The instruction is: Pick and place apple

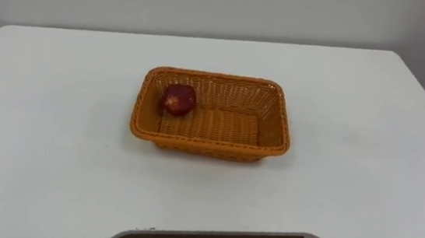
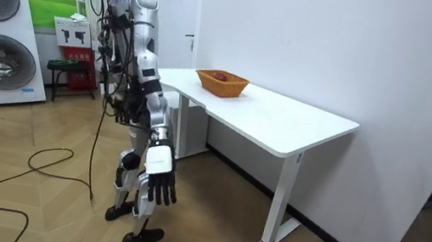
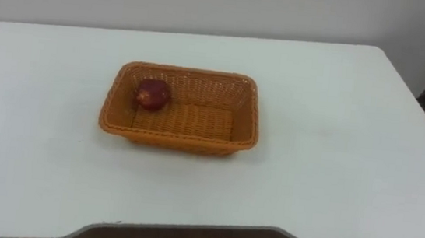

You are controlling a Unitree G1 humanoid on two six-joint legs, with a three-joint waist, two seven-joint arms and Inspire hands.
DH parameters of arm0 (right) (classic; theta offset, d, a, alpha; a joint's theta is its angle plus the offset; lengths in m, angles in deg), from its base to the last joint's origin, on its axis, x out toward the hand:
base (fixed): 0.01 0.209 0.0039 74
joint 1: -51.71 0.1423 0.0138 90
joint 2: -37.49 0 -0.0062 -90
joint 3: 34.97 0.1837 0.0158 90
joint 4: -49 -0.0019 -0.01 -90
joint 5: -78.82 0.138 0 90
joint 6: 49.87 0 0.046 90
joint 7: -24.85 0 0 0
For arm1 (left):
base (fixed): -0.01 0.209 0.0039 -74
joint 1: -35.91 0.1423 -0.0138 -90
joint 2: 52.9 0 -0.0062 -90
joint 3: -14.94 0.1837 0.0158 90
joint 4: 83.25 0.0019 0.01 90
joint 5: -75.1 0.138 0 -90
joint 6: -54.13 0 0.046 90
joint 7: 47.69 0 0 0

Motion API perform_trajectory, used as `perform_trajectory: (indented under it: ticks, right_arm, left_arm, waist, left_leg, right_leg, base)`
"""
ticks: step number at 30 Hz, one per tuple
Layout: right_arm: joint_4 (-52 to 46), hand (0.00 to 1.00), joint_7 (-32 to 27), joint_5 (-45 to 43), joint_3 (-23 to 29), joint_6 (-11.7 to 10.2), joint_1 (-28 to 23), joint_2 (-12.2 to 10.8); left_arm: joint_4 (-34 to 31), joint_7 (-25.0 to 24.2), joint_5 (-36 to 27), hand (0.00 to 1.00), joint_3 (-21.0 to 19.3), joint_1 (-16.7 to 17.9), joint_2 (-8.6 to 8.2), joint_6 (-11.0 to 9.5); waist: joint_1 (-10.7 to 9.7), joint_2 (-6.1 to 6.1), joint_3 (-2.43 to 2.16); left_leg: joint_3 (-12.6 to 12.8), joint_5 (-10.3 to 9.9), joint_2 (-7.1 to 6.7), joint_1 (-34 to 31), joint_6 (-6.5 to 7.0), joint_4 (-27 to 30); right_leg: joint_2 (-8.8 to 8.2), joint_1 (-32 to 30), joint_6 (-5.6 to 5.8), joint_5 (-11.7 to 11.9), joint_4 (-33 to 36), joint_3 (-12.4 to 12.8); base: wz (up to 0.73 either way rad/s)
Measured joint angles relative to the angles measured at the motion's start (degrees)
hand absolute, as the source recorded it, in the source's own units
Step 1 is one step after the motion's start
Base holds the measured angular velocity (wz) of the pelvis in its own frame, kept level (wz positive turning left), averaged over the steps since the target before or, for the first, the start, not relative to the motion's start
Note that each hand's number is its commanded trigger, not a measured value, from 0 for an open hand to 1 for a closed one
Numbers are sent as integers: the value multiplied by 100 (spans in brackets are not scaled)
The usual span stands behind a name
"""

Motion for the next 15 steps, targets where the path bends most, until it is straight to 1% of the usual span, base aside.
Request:
perform_trajectory:
  ticks: [1, 2, 3, 5, 8, 10, 12, 15]
  right_arm:
    - [44, 0, 81, -76, -157, 52, 8, -7]
    - [69, 0, 240, -358, -445, 144, 37, -33]
    - [68, 0, 420, -687, -697, 181, 87, -56]
    - [75, 0, 659, -990, -936, 181, 181, -66]
    - [44, 0, 970, -1157, -1038, 179, 368, -119]
    - [36, 0, 1135, -1368, -1252, 165, 405, -123]
    - [18, 0, 1282, -1757, -1502, 146, 418, -115]
    - [23, 0, 1453, -2183, -1816, 155, 424, -115]
  left_arm:
    - [0, 2, 3, 0, 2, -14, -12, 16]
    - [2, 10, 3, 0, 28, -25, -35, 28]
    - [8, 10, 3, 0, 84, -51, -47, 32]
    - [19, 11, 1, 0, 169, -78, -62, 32]
    - [112, 10, 6, 0, 303, -160, -64, 53]
    - [141, 9, 10, 0, 391, -163, -74, 73]
    - [157, 11, 9, 0, 523, -197, -81, 88]
    - [156, 29, 9, 0, 650, -221, -80, 104]
  waist:
    - [41, 0, 1]
    - [115, 4, 3]
    - [195, 12, 4]
    - [252, 30, 6]
    - [301, 69, 14]
    - [322, 112, 19]
    - [343, 177, 40]
    - [342, 215, 58]
  left_leg:
    - [1, 0, 0, -3, 0, 7]
    - [4, 0, 2, -6, 0, 4]
    - [5, 0, 5, -12, 0, 4]
    - [-9, 0, 5, -8, 0, 4]
    - [-82, 0, 1, -3, 0, 8]
    - [-133, 0, -1, 2, 0, 11]
    - [-136, 0, -3, 13, -1, -2]
    - [-138, 0, -3, -11, -1, -5]
  right_leg:
    - [2, 3, 0, 0, 0, -1]
    - [7, -3, 1, 0, 0, 8]
    - [11, -8, 1, 0, -3, 15]
    - [10, 4, 1, 0, -7, -2]
    - [2, 62, 1, 0, -22, -107]
    - [-1, 76, 1, 0, -33, -152]
    - [-3, 79, 3, -2, -59, -170]
    - [1, 82, 3, -3, -81, -171]
  base:
    - [0]
    - [0]
    - [0]
    - [5]
    - [16]
    - [11]
    - [3]
    - [0]
